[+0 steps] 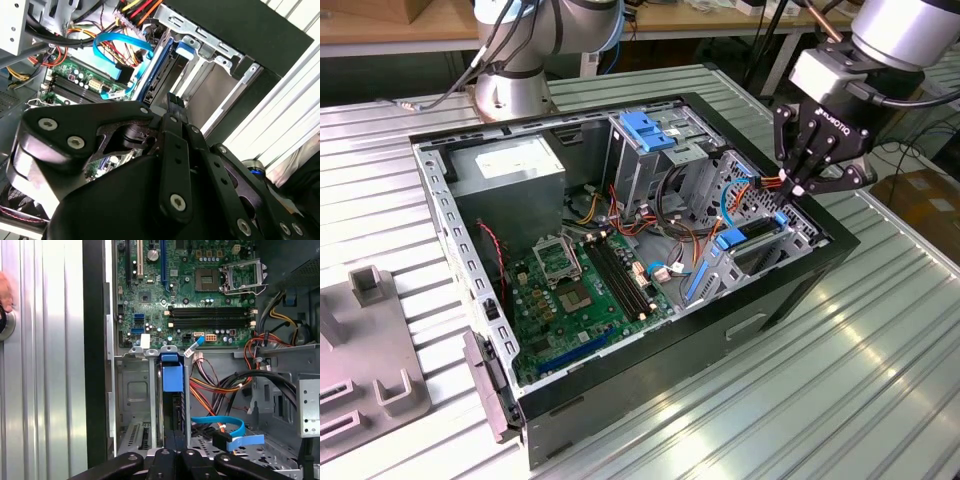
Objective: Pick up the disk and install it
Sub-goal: 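Insert the first disk wire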
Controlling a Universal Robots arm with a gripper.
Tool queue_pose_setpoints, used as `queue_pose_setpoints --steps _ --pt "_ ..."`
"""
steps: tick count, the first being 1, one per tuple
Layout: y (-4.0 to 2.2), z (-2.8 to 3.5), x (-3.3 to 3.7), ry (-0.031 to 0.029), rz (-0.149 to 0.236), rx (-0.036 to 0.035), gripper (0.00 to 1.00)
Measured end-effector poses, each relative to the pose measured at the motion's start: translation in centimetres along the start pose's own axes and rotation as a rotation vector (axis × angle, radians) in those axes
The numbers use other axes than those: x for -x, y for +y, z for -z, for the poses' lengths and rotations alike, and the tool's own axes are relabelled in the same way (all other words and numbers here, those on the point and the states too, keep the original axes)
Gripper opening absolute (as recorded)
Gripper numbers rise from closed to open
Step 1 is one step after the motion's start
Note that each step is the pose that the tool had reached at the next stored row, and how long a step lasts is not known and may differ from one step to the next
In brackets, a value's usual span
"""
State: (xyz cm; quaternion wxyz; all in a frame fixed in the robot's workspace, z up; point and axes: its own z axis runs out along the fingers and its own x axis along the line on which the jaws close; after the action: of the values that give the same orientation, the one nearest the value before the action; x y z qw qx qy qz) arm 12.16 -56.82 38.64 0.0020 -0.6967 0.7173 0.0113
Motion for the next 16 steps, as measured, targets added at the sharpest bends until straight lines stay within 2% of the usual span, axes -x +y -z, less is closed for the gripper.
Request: queue_pose_setpoints --steps 11,16 --pt "-0.9 0.01 0.03 0.0007 0.059 0.0011 0.1" --pt "-1.16 0.01 0.03 0.0015 0.121 0.0022 0.1"
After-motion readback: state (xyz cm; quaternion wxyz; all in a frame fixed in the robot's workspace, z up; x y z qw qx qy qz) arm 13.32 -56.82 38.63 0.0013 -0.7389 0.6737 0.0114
